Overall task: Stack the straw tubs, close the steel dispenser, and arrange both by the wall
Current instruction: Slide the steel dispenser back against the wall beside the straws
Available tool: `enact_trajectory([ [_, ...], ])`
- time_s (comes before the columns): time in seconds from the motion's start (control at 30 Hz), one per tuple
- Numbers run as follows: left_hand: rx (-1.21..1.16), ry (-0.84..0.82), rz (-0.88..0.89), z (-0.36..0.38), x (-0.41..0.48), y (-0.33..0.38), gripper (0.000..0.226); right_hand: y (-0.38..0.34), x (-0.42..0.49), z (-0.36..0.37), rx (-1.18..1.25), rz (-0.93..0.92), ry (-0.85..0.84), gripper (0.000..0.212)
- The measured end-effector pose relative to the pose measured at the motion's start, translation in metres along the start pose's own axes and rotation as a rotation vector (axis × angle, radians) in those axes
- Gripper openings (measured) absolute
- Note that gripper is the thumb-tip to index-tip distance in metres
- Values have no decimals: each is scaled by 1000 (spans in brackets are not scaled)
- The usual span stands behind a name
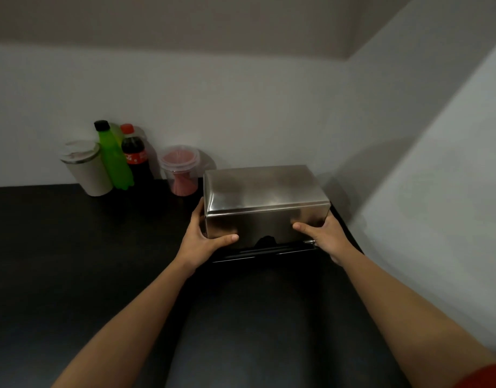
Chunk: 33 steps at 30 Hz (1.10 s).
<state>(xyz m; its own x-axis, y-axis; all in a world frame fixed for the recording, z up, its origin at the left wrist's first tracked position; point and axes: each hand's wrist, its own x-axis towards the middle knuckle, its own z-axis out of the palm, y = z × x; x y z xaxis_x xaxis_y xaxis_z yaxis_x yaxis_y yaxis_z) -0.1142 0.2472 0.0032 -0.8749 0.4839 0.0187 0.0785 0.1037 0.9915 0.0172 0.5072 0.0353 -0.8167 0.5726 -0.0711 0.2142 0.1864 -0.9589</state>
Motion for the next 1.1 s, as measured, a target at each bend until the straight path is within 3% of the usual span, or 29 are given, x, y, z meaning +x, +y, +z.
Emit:
enact_trajectory([
  [0.5, -12, 40, -38, -16, 74, 2, 107, -12, 72, 25, -73, -3, 104, 80],
  [0.77, -8, 74, 32, -15, 102, 0, 81, -15, 106, 31, -101, -14, 143, 93],
  [1.1, 199, 156, 61, -14, 129, 10, 75, -17, 131, 42, -6, -100, 196, 80],
])
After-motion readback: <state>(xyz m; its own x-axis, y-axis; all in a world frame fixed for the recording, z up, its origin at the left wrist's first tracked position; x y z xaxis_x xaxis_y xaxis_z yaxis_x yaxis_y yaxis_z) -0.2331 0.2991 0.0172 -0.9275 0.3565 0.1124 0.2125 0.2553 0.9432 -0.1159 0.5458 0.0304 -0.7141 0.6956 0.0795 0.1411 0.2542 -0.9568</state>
